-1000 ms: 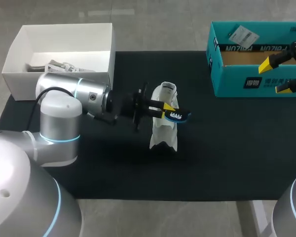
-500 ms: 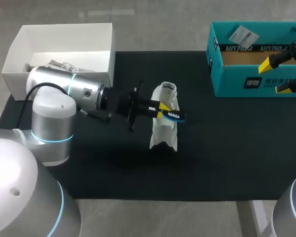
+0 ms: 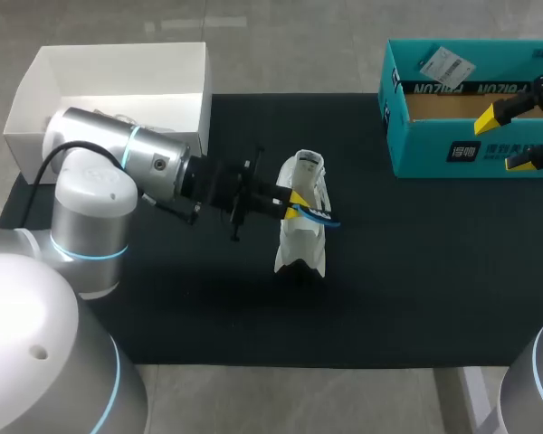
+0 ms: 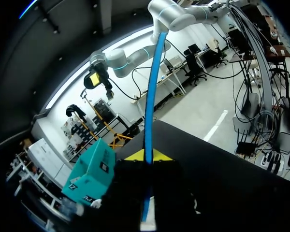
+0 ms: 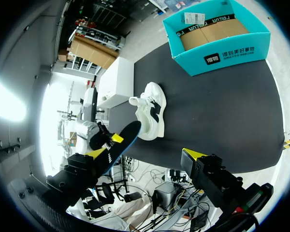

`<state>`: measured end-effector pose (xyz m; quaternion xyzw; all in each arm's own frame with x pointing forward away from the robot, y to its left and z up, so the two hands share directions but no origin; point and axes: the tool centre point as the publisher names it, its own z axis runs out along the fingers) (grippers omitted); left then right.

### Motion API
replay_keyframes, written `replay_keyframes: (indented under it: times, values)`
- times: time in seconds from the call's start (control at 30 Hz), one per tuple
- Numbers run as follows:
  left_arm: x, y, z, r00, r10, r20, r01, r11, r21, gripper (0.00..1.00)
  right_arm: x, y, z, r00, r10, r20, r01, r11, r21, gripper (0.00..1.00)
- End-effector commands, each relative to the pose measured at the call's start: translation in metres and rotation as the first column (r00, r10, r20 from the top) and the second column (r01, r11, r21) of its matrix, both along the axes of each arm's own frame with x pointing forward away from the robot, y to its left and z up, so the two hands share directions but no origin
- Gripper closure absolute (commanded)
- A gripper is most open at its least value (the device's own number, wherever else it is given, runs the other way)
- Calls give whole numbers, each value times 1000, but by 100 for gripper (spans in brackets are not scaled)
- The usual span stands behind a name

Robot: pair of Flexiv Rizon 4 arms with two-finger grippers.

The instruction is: Take the shoe out of the shoebox, open the shoe tongue, remove and reinsert the insole, then place the shoe into the shoebox

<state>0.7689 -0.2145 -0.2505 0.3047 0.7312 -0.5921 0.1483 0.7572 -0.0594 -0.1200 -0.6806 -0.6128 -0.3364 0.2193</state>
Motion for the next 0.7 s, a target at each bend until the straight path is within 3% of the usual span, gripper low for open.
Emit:
replay_keyframes:
  times: [0.03, 0.37, 0.7]
  values:
    - [3, -4, -8, 1000, 5, -6, -5, 1000, -2, 100, 1, 1, 0, 1000, -1, -2, 1, 1000, -2, 0]
    - [5, -8, -26, 999, 8, -51, -7, 1000, 17, 100, 1, 1, 0, 1000, -1, -2, 1, 1000, -2, 0]
    - [4, -11, -29, 994, -75, -75, 73, 997, -31, 100, 1, 1, 0, 1000, -1, -2, 1, 1000, -2, 0]
